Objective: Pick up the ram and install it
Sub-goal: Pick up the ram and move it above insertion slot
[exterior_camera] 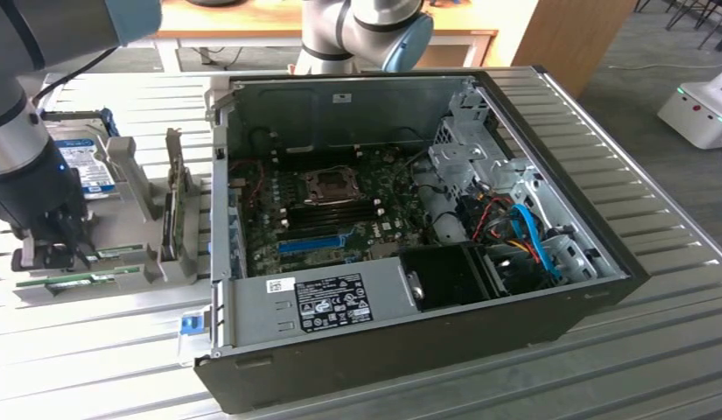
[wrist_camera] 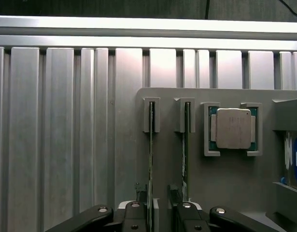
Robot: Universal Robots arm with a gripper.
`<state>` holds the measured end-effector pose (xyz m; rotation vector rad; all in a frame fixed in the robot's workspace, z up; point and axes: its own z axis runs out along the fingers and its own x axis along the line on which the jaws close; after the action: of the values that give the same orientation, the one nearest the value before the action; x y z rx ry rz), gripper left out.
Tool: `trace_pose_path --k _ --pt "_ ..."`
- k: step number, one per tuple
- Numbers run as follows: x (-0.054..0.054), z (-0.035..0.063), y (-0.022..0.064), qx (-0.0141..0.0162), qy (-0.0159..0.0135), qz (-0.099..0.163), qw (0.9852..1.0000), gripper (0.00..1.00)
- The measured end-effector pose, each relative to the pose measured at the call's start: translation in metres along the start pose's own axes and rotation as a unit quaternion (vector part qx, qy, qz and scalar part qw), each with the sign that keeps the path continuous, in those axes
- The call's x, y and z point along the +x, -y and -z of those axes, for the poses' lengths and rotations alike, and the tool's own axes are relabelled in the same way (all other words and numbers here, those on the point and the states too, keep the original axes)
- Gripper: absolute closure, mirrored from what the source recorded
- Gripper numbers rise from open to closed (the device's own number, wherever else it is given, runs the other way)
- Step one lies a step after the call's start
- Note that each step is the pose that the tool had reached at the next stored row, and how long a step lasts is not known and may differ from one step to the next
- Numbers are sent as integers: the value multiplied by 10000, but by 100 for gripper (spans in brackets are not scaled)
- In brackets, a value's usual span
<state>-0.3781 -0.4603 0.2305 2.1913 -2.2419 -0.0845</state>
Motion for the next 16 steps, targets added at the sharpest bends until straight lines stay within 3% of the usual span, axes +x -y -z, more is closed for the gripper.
trace_pose_path --k 16 --pt "4 -111 4 -1 -1 0 10000 70"
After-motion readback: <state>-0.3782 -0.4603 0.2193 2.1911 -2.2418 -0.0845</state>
